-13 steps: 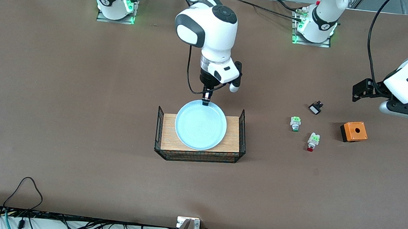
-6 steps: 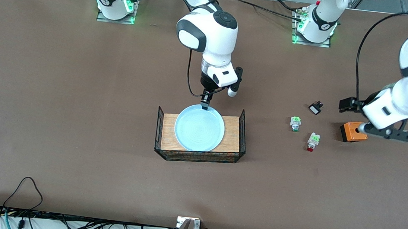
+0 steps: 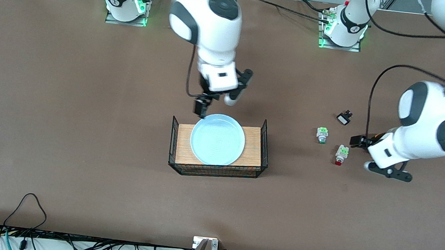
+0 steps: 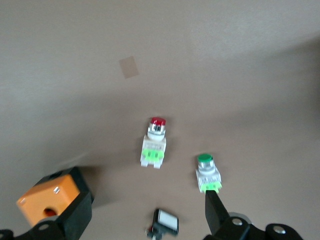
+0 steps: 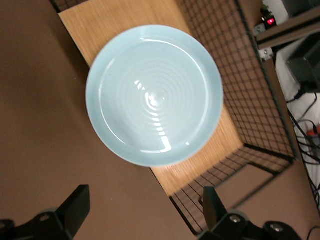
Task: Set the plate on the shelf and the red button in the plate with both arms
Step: 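Grasp the red-capped button with the left gripper while the right gripper withdraws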
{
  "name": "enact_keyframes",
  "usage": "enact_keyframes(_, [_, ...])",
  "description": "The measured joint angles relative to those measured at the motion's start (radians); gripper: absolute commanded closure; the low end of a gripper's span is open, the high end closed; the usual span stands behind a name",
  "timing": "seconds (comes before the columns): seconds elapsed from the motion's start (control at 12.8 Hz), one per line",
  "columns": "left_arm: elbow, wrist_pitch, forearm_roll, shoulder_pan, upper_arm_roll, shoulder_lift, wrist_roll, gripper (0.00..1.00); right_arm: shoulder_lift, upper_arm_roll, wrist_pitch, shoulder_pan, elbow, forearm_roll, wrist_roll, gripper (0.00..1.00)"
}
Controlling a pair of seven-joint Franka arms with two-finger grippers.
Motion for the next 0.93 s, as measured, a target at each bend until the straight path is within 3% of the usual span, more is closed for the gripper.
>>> enact_keyframes(0.47, [-0.226, 0.383, 0.000, 0.000, 0.000, 0.074, 0.058, 0.05, -0.179, -0.012, -0.223, -0.223, -0.002, 0.072, 0.010, 0.00])
enact_keyframes(0.78, [-0.271, 0.502, 0.000, 0.000, 0.001, 0.120, 0.121, 0.32, -0.252, -0.014, -0.295, -0.366, -0.029, 0.114, 0.114, 0.00])
enact_keyframes(0.93, [-0.272, 0.535, 0.000, 0.001, 0.001, 0.141, 0.139, 0.70, -0.310, -0.014, -0.311, -0.416, -0.083, 0.124, 0.183, 0.00])
